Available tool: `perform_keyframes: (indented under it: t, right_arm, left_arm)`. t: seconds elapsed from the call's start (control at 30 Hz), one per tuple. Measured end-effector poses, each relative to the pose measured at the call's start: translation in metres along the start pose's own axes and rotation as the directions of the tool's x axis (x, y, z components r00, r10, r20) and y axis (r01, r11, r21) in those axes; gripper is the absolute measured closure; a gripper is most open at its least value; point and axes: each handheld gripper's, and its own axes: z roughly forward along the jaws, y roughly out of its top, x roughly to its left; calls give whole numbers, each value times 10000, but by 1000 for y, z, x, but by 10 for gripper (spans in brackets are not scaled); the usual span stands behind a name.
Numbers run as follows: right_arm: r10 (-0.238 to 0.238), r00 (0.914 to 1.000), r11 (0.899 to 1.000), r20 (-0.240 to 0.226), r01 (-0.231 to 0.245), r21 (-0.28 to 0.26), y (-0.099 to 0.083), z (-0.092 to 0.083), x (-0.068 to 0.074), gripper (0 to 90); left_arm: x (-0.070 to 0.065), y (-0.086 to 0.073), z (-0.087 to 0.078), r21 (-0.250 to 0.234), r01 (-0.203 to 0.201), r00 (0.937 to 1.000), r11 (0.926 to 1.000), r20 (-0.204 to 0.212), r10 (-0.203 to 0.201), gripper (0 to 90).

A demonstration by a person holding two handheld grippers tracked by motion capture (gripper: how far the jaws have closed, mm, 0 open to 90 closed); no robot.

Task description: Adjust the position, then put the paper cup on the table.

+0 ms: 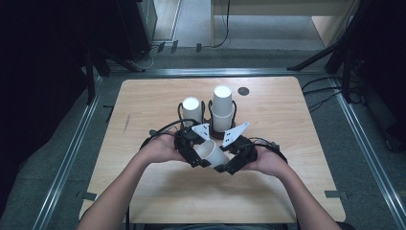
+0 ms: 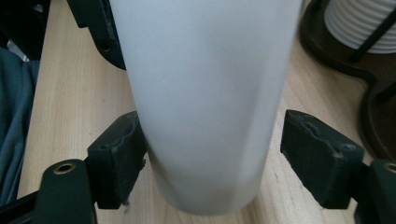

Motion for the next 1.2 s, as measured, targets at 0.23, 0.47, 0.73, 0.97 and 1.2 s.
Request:
perform_keyframes:
  t: [0.23,0.47,0.73,0.97,1.2]
  right_arm:
    - [-119,9997,9999,-212,119,-4,1,0,2,334]
    - [79,9999,9992,-103,-83,-388,0,-10,-2,330]
    - [48,9999,9975,138,-38,-705,-1,-15,-4,328]
    - [226,9997,9937,12,-224,-1098,-1,-19,-5,327]
    - [276,9996,9946,-77,-283,-1002,-2,-16,-5,327]
  left_arm:
    - [1,0,1,-124,241,9997,9996,-53,-242,211]
    - [3,-6,-1,-904,629,9980,9939,-39,-635,100]
    - [8,-17,-1,-1950,1276,9918,9725,223,-1256,100]
    - [7,-20,0,-2821,1755,9844,9432,367,-1722,102]
    - [6,-16,4,-3102,1819,9833,9331,484,-1756,103]
